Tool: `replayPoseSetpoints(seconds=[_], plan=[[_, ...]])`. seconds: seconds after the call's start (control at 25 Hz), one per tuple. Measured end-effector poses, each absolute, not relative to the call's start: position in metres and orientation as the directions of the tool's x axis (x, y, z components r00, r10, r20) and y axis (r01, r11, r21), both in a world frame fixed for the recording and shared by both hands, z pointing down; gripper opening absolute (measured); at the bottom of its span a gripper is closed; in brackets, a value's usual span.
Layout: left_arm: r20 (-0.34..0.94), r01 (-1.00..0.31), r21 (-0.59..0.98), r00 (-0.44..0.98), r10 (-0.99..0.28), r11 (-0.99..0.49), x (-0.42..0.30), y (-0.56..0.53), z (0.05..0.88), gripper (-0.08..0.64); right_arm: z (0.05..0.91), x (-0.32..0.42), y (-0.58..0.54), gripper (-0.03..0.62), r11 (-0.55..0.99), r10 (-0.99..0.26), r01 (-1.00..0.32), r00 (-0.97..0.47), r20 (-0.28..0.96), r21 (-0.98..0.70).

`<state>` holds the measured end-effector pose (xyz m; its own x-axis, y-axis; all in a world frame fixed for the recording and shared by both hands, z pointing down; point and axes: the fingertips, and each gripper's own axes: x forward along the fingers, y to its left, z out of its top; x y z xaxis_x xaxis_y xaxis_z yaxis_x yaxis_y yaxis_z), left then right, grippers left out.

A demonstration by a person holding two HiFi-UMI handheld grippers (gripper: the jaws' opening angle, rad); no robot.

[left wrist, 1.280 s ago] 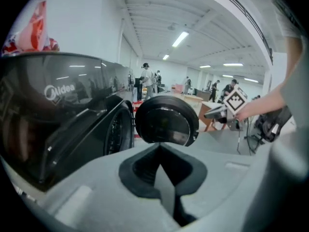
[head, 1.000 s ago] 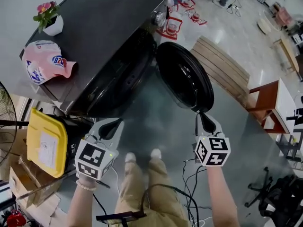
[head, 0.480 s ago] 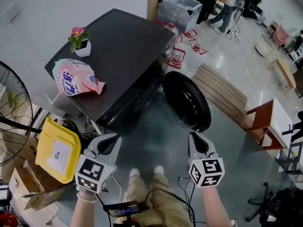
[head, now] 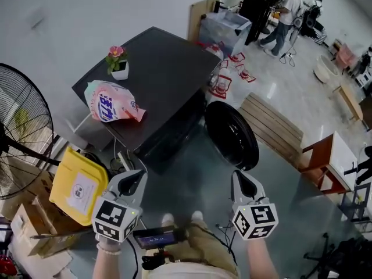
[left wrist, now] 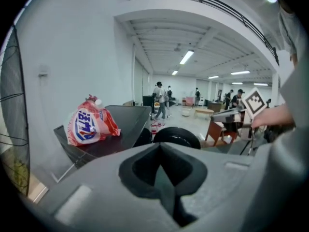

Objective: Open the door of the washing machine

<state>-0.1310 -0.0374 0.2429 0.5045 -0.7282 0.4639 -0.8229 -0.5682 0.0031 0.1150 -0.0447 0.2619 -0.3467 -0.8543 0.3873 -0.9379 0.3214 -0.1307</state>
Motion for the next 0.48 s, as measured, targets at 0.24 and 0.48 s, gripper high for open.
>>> replayPoseSetpoints(seconds=[0.24, 0.48], plan=[[0.447, -0.839, 0.002, 0.488, -0.75, -0.545, -0.146, -0.027, 0.228, -0.008, 0.243, 0.098, -0.036, 0.005, 0.387, -0.838, -0.917, -0.393, 0.377, -0.095], [0.449, -0.861, -0.023, 0.444, -0.775, -0.507, -0.162, -0.018, 0.224, -0.008, 0.236, 0.083, -0.032, 0.005, 0.422, -0.827, -0.902, -0.423, 0.369, -0.09]])
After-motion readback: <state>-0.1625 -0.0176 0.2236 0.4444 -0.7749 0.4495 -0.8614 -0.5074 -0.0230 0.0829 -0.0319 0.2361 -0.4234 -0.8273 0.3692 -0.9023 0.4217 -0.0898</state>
